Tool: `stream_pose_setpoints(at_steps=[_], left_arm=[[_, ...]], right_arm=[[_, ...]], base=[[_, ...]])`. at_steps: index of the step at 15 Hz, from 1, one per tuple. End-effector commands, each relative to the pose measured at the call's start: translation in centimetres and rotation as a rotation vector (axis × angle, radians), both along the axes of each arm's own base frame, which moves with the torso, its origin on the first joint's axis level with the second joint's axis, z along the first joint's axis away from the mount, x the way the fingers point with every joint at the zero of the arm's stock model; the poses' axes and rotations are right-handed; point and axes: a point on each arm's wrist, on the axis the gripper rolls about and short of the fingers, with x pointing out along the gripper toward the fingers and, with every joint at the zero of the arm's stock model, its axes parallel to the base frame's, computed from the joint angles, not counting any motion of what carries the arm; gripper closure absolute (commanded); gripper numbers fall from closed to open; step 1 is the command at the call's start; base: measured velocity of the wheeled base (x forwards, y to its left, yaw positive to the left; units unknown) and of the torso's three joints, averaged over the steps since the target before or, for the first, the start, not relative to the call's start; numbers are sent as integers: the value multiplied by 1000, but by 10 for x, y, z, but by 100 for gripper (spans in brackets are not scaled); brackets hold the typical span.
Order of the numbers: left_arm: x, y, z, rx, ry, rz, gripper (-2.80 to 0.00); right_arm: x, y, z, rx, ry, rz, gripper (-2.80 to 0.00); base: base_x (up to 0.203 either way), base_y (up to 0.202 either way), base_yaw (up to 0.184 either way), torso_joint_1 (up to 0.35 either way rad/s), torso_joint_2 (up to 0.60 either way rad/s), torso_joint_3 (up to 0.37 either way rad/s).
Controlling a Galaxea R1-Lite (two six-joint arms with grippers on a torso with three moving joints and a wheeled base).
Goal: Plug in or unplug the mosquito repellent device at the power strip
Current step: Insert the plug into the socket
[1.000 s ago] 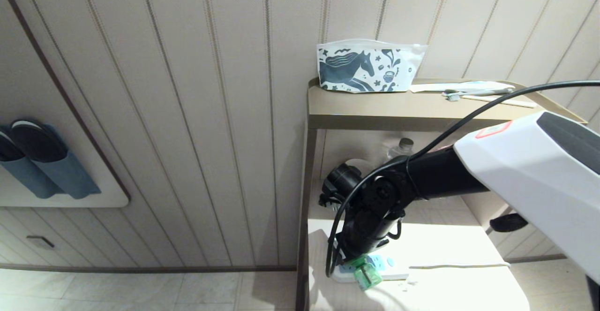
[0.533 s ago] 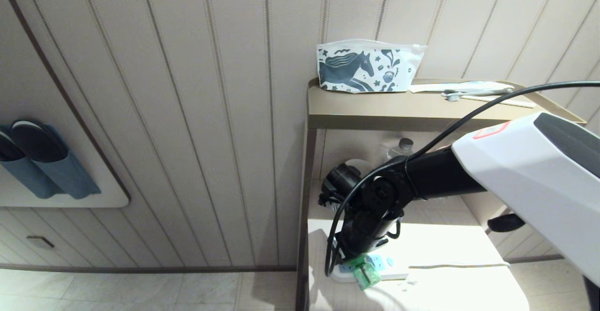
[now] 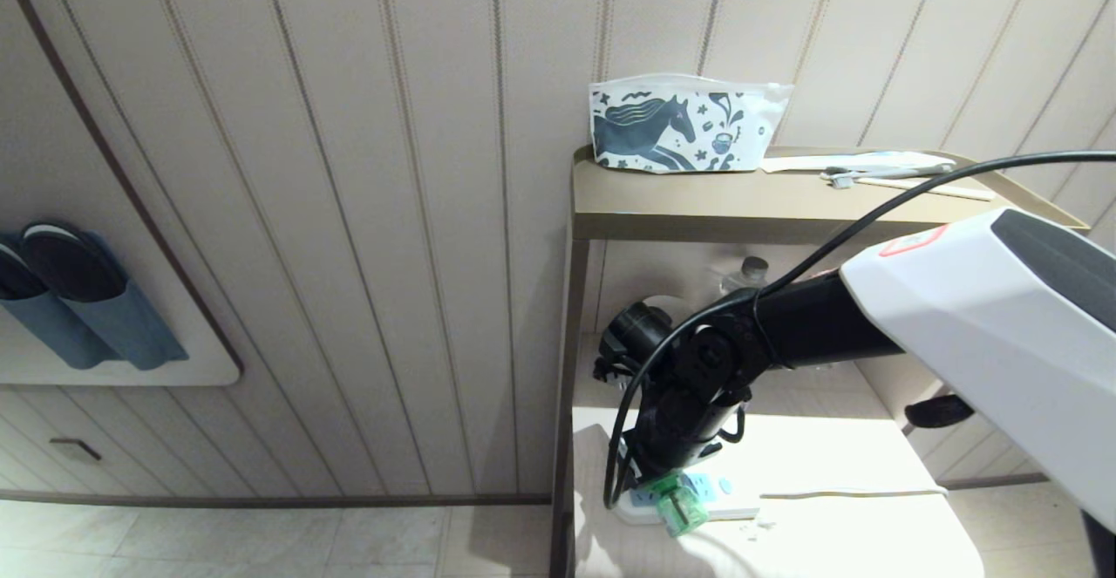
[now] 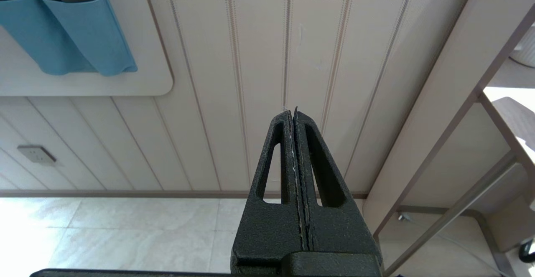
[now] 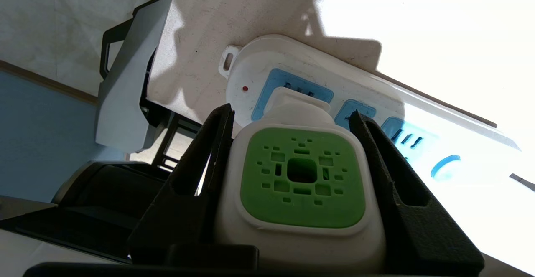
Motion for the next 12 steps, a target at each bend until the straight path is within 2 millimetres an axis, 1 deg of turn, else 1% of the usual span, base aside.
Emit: stream_pose_setpoints(at_steps=[1, 7, 10, 12], left_arm=[[0, 0, 0, 0, 2, 0, 0], [0, 0, 0, -1, 2, 0, 0], [0, 0, 0, 0, 2, 0, 0], [0, 0, 0, 0, 2, 0, 0]], right_arm=[[-1, 0, -4, -10, 13, -1, 0], [2, 1, -9, -20, 11, -4, 0], [2, 2, -15, -63, 5, -11, 0], [0, 1, -13, -56, -4, -9, 0]], base=[[0, 0, 0, 0, 0, 0], [0, 0, 0, 0, 0, 0], [0, 0, 0, 0, 0, 0], [0, 0, 0, 0, 0, 0]])
